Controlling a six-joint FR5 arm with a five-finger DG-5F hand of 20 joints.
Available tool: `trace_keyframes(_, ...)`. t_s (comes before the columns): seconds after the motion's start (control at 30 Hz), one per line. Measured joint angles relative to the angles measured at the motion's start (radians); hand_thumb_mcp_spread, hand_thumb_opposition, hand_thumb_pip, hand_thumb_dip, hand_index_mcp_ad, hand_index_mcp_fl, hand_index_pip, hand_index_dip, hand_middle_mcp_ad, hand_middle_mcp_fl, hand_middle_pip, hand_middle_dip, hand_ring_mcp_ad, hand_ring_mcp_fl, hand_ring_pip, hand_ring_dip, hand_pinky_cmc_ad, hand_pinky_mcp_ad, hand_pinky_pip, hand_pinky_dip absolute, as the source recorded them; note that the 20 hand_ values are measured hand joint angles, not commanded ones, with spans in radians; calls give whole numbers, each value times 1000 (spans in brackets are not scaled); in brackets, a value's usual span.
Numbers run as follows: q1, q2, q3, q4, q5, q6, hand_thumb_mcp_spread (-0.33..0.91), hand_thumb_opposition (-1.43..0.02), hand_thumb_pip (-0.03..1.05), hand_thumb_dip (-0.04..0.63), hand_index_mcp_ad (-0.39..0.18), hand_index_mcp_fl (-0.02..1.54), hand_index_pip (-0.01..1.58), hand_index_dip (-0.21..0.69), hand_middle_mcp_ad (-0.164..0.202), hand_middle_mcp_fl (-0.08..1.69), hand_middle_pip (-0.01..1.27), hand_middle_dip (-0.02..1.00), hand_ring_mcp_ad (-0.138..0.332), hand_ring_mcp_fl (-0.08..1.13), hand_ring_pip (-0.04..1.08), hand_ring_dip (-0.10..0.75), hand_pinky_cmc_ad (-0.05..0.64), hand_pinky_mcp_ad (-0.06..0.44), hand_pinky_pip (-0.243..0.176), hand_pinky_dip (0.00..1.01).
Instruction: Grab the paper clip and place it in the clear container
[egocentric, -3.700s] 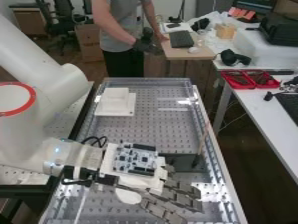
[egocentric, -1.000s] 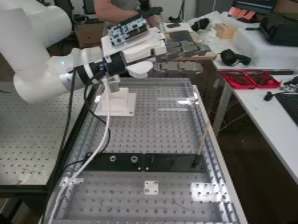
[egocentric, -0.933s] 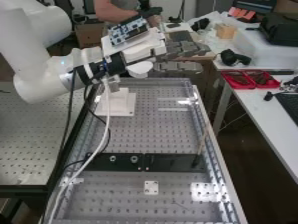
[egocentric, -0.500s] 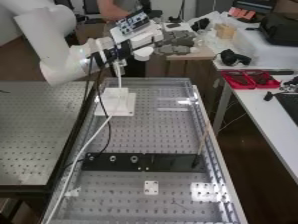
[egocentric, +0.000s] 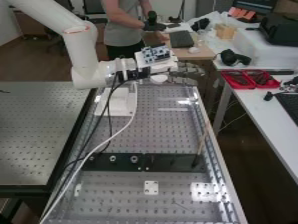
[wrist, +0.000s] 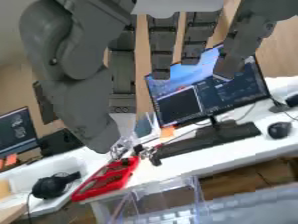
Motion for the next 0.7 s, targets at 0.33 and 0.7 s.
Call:
trace_keyframes(0.33,18,-89,53,-70,70,52,445,-925,658,265,-150,524,1506,106,66,204,124,175,101,38,101,87,379,251,51,190)
trace_keyframes(0.7,21,-120,69,-97,77,73,445,-925,658,269,-150,524,1506,106,66,208,124,175,101,38,98,87,379,251,51,190)
